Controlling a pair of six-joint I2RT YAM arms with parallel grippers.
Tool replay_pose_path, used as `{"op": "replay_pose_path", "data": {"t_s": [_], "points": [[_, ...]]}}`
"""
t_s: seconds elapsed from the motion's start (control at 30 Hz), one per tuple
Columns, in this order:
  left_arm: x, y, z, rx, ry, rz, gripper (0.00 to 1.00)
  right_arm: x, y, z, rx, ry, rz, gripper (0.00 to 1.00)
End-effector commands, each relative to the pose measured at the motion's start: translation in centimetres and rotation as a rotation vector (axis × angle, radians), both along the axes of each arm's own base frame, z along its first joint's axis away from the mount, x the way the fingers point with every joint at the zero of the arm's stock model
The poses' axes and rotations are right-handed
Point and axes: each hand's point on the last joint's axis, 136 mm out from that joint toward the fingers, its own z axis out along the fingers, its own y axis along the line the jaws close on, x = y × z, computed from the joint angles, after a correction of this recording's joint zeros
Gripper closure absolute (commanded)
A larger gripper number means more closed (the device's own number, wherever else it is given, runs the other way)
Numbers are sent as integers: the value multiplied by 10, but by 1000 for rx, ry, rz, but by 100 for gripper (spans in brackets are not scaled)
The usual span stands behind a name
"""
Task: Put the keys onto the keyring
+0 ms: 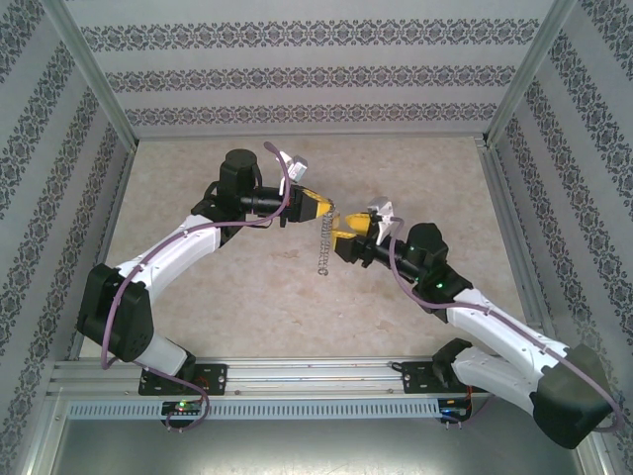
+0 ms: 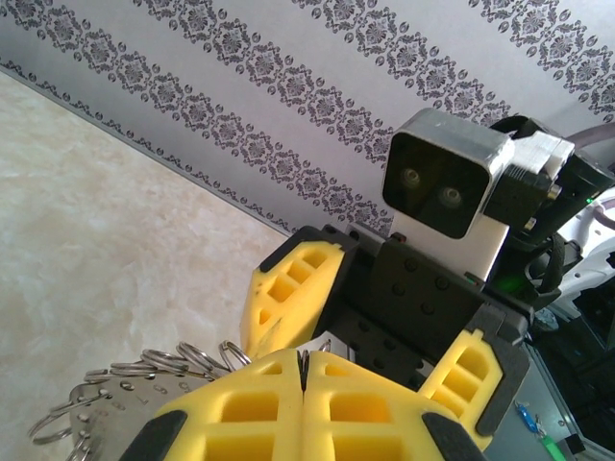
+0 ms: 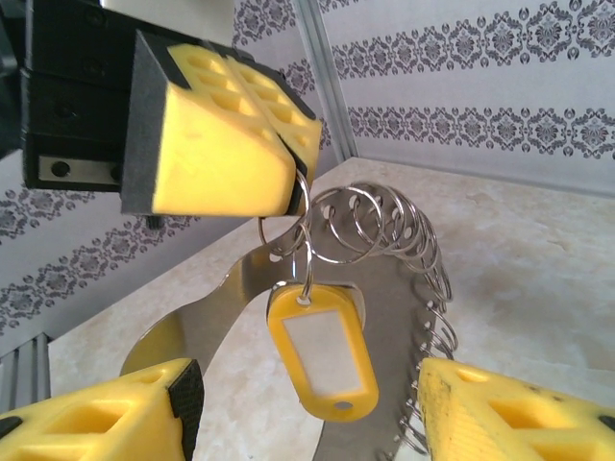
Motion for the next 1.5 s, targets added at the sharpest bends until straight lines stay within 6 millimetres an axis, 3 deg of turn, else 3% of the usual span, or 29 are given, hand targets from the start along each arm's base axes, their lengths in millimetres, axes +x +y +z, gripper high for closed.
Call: {"op": "replay_pose_path", "data": {"t_s": [0.0,0.17,0.43,0.87,1.47], "points": [[-12,-4,29,-38,-56,-39,100,9,5,21,8,-82,-30,38],[-12,-5,28,-37,-56,-40,100,19,12,19,-9,-91,-59,38],[-13,-6,29,-39,-59,-41,100,36,-1,13,-39,-121,-201,43],[-12,-6,31,-40,-67,-40,100,19,-10,7,-89,-141,-188,100],[-16,-4,30,-12,-69,-37,100,24,-25,15,-249,-211,-258,100]]}}
